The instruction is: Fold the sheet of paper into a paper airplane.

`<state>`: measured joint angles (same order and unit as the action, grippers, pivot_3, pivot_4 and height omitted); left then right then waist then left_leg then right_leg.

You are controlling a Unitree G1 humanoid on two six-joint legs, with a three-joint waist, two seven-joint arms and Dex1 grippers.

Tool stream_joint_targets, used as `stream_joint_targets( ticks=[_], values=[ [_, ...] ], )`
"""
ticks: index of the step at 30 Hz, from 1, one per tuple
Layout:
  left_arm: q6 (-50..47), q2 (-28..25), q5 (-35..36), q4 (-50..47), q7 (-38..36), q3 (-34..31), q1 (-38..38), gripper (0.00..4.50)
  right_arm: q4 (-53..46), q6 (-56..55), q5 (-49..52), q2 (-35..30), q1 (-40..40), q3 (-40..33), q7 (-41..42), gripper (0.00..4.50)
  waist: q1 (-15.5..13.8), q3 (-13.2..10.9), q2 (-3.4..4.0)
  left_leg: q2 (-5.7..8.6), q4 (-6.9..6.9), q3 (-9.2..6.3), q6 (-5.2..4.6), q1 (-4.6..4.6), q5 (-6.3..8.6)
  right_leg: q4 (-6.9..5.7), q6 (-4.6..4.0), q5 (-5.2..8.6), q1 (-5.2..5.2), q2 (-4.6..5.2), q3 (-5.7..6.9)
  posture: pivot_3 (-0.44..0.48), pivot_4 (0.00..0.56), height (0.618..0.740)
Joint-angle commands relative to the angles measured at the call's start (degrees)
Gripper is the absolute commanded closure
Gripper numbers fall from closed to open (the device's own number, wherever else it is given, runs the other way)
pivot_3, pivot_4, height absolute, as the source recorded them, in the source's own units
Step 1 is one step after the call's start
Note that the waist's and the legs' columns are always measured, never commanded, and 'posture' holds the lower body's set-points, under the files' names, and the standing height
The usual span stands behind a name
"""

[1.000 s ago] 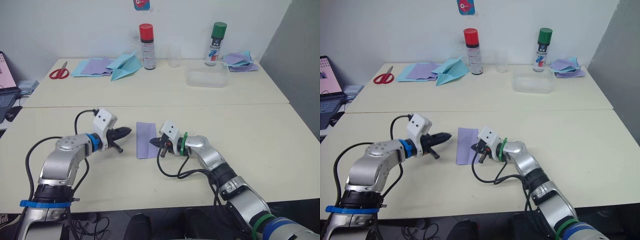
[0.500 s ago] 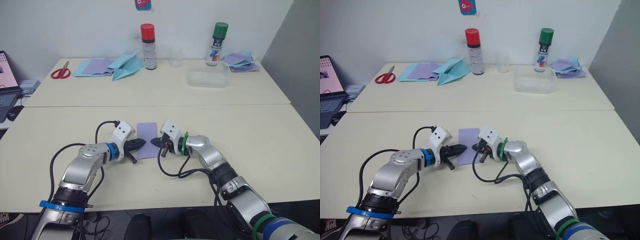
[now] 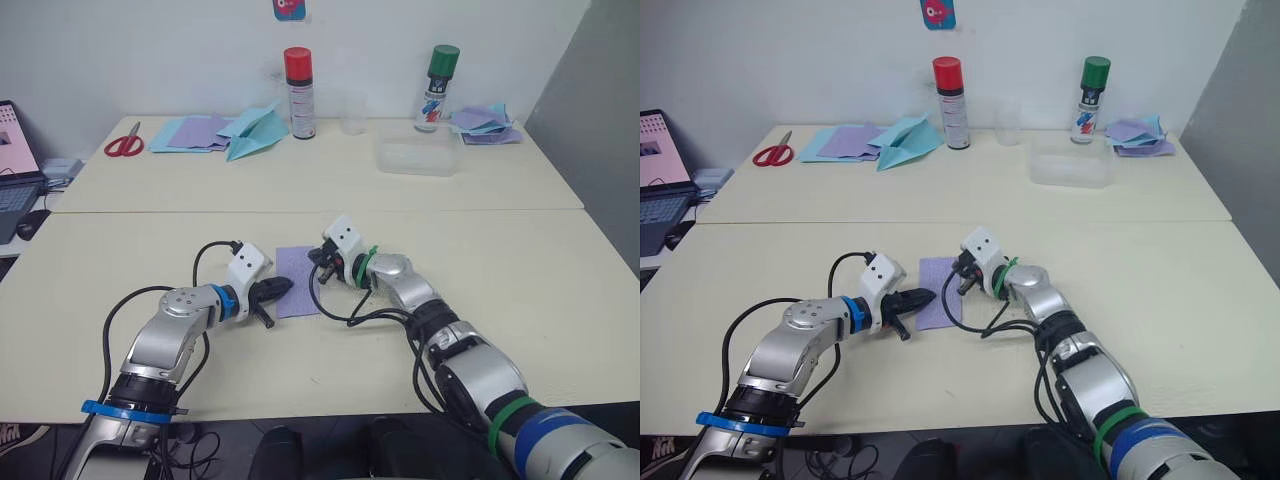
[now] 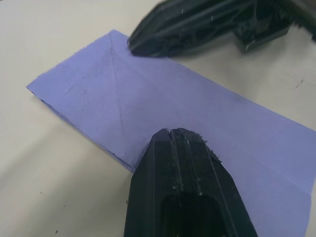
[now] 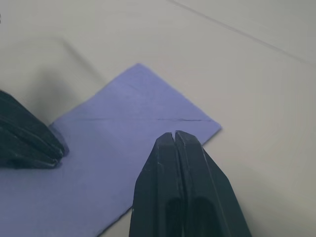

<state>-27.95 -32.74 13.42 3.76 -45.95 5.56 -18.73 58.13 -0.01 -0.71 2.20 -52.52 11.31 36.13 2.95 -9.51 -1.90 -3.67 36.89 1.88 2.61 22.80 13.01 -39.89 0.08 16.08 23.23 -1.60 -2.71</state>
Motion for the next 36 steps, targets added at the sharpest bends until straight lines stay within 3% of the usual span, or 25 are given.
stream_joint_targets(
  ticks=[1,5,9,14,25,31,36],
  values=[
    [-1.3,0.0,-1.9,2.1,-0.3,2.3,1.6,4.5,2.9,-2.9,-2.1,0.6,-2.2,0.7,-0.2,4.46,0.0,0.0,-0.01,0.0,0.0,-0.01,0.0,-0.01,0.0,0.0,0.0,0.0,0.0,0.01,0.01,0.0,0.15,0.74],
    [-1.7,0.0,-2.0,1.6,-0.1,2.4,1.8,4.5,5.8,-2.5,-4.1,0.8,-3.5,1.1,-1.3,4.46,0.0,0.0,0.0,-0.01,0.0,-0.02,0.0,-0.02,0.0,-0.02,0.0,0.0,-0.01,0.01,0.02,0.0,0.15,0.74],
    [-2.1,0.1,-2.0,1.4,0.2,2.4,2.2,4.5,3.0,-0.2,-5.3,-0.3,-1.3,4.5,9.1,4.46,0.0,0.0,0.02,-0.01,0.0,-0.02,0.0,-0.03,0.0,-0.01,0.0,0.0,-0.02,0.02,0.02,0.0,0.15,0.74],
    [-2.1,0.2,-2.1,1.3,0.4,2.4,2.5,4.5,-4.8,3.1,-6.6,-2.8,4.7,8.9,19.8,4.46,0.1,0.5,0.21,-0.01,-0.05,-0.01,0.0,-0.05,0.0,0.02,-0.01,0.02,-0.04,0.01,0.02,0.0,0.15,0.74],
    [-1.9,0.3,-2.4,1.2,0.1,2.8,3.1,4.5,-28.7,13.4,-6.6,-13.3,19.2,16.8,33.6,4.46,0.1,1.7,0.5,0.05,-0.35,0.0,0.0,-0.31,0.01,0.07,-0.25,0.2,-0.17,-0.04,0.03,0.0,0.15,0.74],
    [0.0,1.5,-2.6,2.1,0.7,2.9,2.4,4.5,-36.1,16.2,-3.1,-15.6,21.1,14.5,33.7,4.46,-0.1,1.8,0.63,0.05,-0.91,-0.02,0.01,-1.1,0.02,0.91,-0.32,0.24,-1.03,-0.01,0.11,0.0,0.15,0.74],
    [0.8,1.9,-3.0,2.9,0.7,3.1,1.8,4.5,-41.4,24.7,10.2,-10.9,18.0,4.1,31.9,4.46,-1.0,1.6,0.56,0.05,-0.93,-0.01,0.0,-0.89,0.02,0.92,-0.36,0.3,-0.93,0.0,0.13,0.0,0.15,0.74]
  ],
)
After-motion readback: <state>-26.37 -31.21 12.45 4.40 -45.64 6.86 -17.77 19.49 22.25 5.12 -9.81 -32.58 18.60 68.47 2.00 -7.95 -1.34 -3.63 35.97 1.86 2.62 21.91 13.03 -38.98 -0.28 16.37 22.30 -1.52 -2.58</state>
